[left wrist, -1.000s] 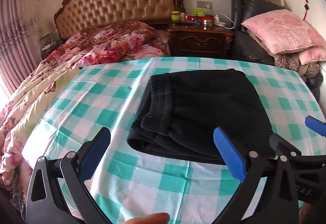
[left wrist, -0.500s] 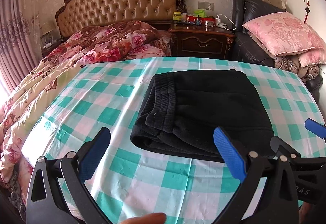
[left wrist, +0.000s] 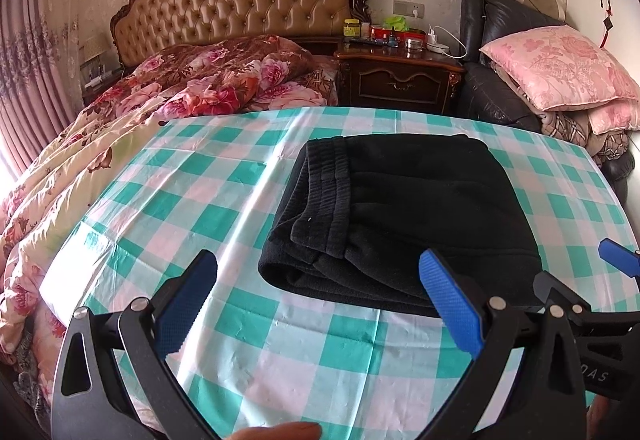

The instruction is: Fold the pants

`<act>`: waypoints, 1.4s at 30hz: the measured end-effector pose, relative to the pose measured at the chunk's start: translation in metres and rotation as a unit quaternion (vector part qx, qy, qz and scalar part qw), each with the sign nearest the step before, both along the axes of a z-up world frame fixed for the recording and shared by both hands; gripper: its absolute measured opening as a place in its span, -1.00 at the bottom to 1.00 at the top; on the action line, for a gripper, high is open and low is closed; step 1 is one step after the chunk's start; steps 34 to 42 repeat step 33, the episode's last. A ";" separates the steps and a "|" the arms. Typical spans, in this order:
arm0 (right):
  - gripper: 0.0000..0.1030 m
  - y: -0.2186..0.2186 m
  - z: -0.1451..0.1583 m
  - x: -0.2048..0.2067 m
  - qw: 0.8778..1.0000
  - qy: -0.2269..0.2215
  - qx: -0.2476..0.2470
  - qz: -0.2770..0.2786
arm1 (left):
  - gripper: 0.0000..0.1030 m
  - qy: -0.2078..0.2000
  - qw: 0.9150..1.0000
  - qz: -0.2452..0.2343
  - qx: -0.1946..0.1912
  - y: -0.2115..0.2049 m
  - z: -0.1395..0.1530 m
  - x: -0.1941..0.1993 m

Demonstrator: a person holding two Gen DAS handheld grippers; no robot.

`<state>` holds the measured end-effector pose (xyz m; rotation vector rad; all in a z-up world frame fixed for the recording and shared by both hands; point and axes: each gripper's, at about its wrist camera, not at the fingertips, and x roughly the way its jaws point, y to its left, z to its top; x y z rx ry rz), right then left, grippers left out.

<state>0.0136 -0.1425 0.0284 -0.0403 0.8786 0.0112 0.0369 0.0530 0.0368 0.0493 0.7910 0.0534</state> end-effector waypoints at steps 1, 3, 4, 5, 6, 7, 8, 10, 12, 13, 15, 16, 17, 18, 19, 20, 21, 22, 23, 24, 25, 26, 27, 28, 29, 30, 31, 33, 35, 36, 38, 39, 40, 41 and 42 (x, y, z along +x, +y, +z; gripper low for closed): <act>0.91 0.000 0.000 0.000 1.000 0.000 0.000 0.000 | 0.96 0.000 1.000 0.001 0.001 0.000 -0.001 0.000; 0.91 0.000 0.000 0.000 1.000 0.000 0.000 0.000 | 0.96 0.000 1.000 0.005 0.006 0.001 -0.002 0.000; 0.91 0.000 0.000 0.000 1.000 -0.001 0.000 0.000 | 0.96 0.001 1.000 0.006 0.009 0.001 -0.003 0.000; 0.91 0.000 0.000 0.000 1.000 0.000 0.000 0.000 | 0.96 0.002 1.000 0.007 0.010 0.001 -0.004 0.000; 0.91 0.000 -0.001 0.000 1.000 0.000 0.000 0.000 | 0.96 0.003 1.000 0.007 0.011 0.001 -0.004 0.001; 0.91 0.000 -0.002 0.000 1.000 0.000 0.001 0.000 | 0.97 0.004 1.000 0.009 0.013 0.002 -0.005 0.001; 0.91 0.001 -0.003 0.000 1.000 0.000 0.002 0.001 | 0.97 0.005 1.000 0.009 0.013 0.001 -0.005 0.001; 0.91 0.000 -0.004 0.000 1.000 0.001 0.002 0.002 | 0.97 0.007 1.000 0.008 0.009 0.001 -0.005 0.001; 0.91 0.001 -0.005 0.000 1.000 0.001 0.002 0.003 | 0.96 0.010 1.000 0.007 0.004 0.001 -0.006 0.002; 0.91 0.001 -0.005 0.000 1.000 0.001 0.003 0.002 | 0.96 0.011 1.000 0.006 0.001 0.001 -0.006 0.002; 0.91 0.002 -0.006 0.000 1.000 0.001 0.003 0.004 | 0.96 0.015 1.000 0.002 -0.004 0.001 -0.007 0.002; 0.91 0.002 -0.006 0.000 1.000 0.001 0.004 0.003 | 0.97 0.014 1.000 0.002 -0.004 0.001 -0.008 0.002; 0.91 0.003 -0.006 -0.001 1.000 0.001 0.005 0.003 | 0.97 0.012 1.000 0.003 -0.003 0.001 -0.008 0.002; 0.91 0.002 -0.006 0.000 1.000 0.000 0.004 0.004 | 0.97 0.009 1.000 0.007 0.000 0.001 -0.008 0.001; 0.91 0.002 -0.006 -0.001 1.000 0.000 0.004 0.004 | 0.97 0.004 1.000 0.008 0.003 0.000 -0.009 0.000; 0.91 0.002 -0.006 0.000 1.000 0.001 0.003 0.004 | 0.97 -0.004 1.000 0.009 0.008 -0.001 -0.009 -0.001; 0.91 0.003 -0.006 0.000 1.000 0.001 0.003 0.003 | 0.97 -0.013 1.000 0.010 0.020 -0.003 -0.009 -0.003; 0.91 0.004 -0.007 0.000 1.000 0.001 0.003 0.003 | 0.97 -0.018 0.999 0.011 0.025 -0.004 -0.009 -0.004; 0.91 0.001 -0.005 0.000 1.000 0.001 0.003 0.003 | 0.97 -0.020 0.999 0.011 0.025 -0.004 -0.009 -0.004; 0.91 0.001 -0.005 0.000 1.000 0.001 0.004 0.003 | 0.97 -0.018 1.000 0.012 0.019 -0.003 -0.009 -0.004; 0.91 0.001 -0.005 0.000 1.000 0.001 0.004 0.003 | 0.97 -0.015 1.000 0.008 0.010 -0.001 -0.009 -0.003; 0.91 0.002 -0.006 0.000 1.000 0.001 0.005 0.003 | 0.96 -0.012 1.000 0.008 0.005 -0.001 -0.008 -0.003; 0.91 0.001 -0.005 0.000 1.000 0.001 0.004 0.003 | 0.96 -0.007 1.000 0.009 0.002 0.000 -0.007 -0.001; 0.91 0.002 -0.006 0.000 1.000 0.001 0.004 0.003 | 0.96 -0.001 1.000 0.010 0.001 0.001 -0.007 0.000; 0.91 0.002 -0.007 0.000 1.000 0.001 0.004 0.003 | 0.96 -0.001 1.000 0.010 0.003 0.001 -0.007 0.001; 0.91 0.001 -0.005 0.000 1.000 0.001 0.005 0.004 | 0.96 -0.002 1.000 0.011 0.006 0.001 -0.007 0.001; 0.91 0.002 -0.006 0.000 1.000 0.001 0.005 0.004 | 0.96 -0.004 1.000 0.013 0.011 0.001 -0.007 0.000; 0.91 0.003 -0.006 -0.001 1.000 0.000 0.004 0.005 | 0.96 -0.003 1.000 0.012 0.011 0.001 -0.008 0.000; 0.91 0.003 -0.006 -0.001 1.000 0.000 0.004 0.005 | 0.96 -0.003 1.000 0.012 0.011 0.001 -0.008 0.000; 0.91 0.003 -0.006 -0.001 1.000 0.000 0.004 0.005 | 0.96 -0.003 1.000 0.012 0.011 0.001 -0.008 0.000; 0.91 0.003 -0.006 -0.001 1.000 0.000 0.004 0.005 | 0.96 -0.003 1.000 0.012 0.011 0.001 -0.008 0.000; 0.91 0.003 -0.006 -0.001 1.000 0.000 0.004 0.005 | 0.96 -0.003 1.000 0.012 0.011 0.001 -0.008 0.000; 0.91 0.003 -0.006 -0.001 1.000 0.000 0.004 0.005 | 0.96 -0.003 1.000 0.012 0.011 0.001 -0.008 0.000; 0.91 0.003 -0.006 -0.001 1.000 0.000 0.004 0.005 | 0.96 -0.003 1.000 0.012 0.011 0.001 -0.008 0.000; 0.91 0.003 -0.006 -0.001 1.000 0.000 0.004 0.005 | 0.96 -0.003 1.000 0.012 0.011 0.001 -0.008 0.000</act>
